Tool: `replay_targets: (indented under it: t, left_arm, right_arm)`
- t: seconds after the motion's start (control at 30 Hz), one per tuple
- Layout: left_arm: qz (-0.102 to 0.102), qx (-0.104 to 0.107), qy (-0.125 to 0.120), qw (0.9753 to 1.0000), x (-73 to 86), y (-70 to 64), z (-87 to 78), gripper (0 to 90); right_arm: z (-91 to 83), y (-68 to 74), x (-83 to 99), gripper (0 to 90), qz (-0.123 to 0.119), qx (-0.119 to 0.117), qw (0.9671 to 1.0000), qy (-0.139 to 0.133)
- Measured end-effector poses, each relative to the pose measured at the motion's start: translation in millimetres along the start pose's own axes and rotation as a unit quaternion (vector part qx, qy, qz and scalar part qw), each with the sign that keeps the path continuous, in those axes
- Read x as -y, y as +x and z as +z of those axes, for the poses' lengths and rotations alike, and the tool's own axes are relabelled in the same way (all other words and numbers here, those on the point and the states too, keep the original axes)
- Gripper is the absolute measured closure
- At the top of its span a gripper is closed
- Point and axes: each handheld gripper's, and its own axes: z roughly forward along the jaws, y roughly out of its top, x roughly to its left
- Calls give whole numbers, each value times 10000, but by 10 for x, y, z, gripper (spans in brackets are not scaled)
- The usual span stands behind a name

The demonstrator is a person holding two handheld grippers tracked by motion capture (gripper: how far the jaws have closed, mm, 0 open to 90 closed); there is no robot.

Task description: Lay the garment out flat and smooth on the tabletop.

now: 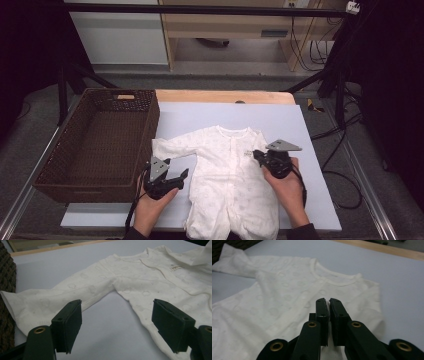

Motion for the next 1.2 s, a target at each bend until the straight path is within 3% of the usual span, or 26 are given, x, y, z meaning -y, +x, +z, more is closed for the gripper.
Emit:
replay_targets:
  t: [0.17, 0.33, 0.5, 0.87, 0.97, 1.2]
  left_arm:
    - [0, 0, 6, 10000, 2, -7, 8, 241]
    - [28, -1, 24, 10000, 8, -19, 15, 240]
    - [55, 0, 36, 10000, 14, -28, 22, 240]
    - [56, 8, 30, 10000, 13, -25, 20, 240]
    - [49, 1, 20, 10000, 10, -21, 16, 240]
    - [60, -3, 10, 10000, 7, -24, 12, 239]
  right_arm:
    - [-259, -479, 6, 856, 337, 479, 9981, -168]
    - [-490, -963, 23, 857, 825, 951, 9910, -453]
    - [-577, -1226, 56, 858, 982, 1242, 9863, -465]
    - [-550, -1410, 109, 858, 975, 1563, 9827, -196]
    - [-530, -1386, 136, 817, 974, 1478, 9841, -137]
    - [-557, -1286, 133, 728, 883, 1577, 9833, -208]
